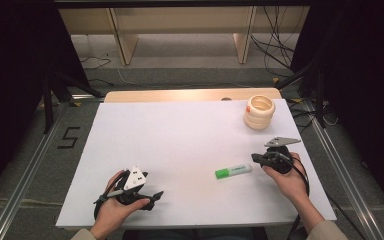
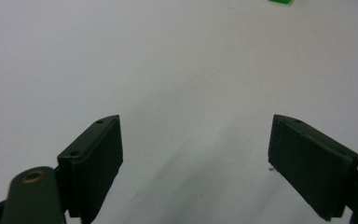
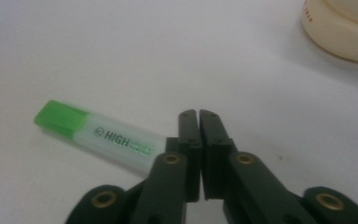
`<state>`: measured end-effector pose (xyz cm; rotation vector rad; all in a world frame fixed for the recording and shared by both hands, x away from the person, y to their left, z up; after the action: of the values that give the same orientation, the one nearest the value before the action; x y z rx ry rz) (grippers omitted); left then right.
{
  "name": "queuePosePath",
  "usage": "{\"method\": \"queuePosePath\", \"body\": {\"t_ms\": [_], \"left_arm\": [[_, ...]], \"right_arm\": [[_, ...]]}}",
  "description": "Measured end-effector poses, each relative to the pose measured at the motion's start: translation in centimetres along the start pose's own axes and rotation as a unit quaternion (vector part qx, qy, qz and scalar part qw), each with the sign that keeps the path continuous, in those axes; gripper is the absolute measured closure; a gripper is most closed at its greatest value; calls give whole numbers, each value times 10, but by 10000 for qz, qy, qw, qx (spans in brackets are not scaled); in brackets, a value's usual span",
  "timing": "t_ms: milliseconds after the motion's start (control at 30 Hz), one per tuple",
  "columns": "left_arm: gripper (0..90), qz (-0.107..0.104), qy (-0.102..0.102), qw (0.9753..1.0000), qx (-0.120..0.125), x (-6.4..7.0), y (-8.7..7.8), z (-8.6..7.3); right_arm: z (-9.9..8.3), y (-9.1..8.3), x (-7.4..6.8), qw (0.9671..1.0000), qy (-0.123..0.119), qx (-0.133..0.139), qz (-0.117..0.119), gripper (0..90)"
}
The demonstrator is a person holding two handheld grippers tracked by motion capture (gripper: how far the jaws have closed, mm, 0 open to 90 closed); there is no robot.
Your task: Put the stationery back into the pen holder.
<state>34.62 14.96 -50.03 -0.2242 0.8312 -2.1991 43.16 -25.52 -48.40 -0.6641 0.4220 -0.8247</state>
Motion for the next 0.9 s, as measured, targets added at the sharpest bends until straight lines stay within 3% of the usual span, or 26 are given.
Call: {"method": "queuePosePath", "body": {"t_ms": [200,333,900], "left_arm": [[181,4,-7,10000,-9,-1,2,0],[182,3,3,10000,-5,-1,2,1],[189,-27,14,10000,-12,-2,2,1]], "right_arm": [[7,20,4,9988,35,-479,38,900],[6,27,4,9980,58,-625,29,900],[1,34,3,9955,75,-939,109,900]]}}
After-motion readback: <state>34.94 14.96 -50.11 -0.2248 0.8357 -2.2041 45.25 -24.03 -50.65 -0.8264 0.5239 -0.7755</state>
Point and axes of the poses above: each handheld gripper's, and its own axes: y roughly forward along the jaws, z roughly out of its top, x roughly to its right, the point moved 4 cm from there along y, roughly forward along the jaws, and after that the axes turned 3 degrees about z, right-handed, at the moved point
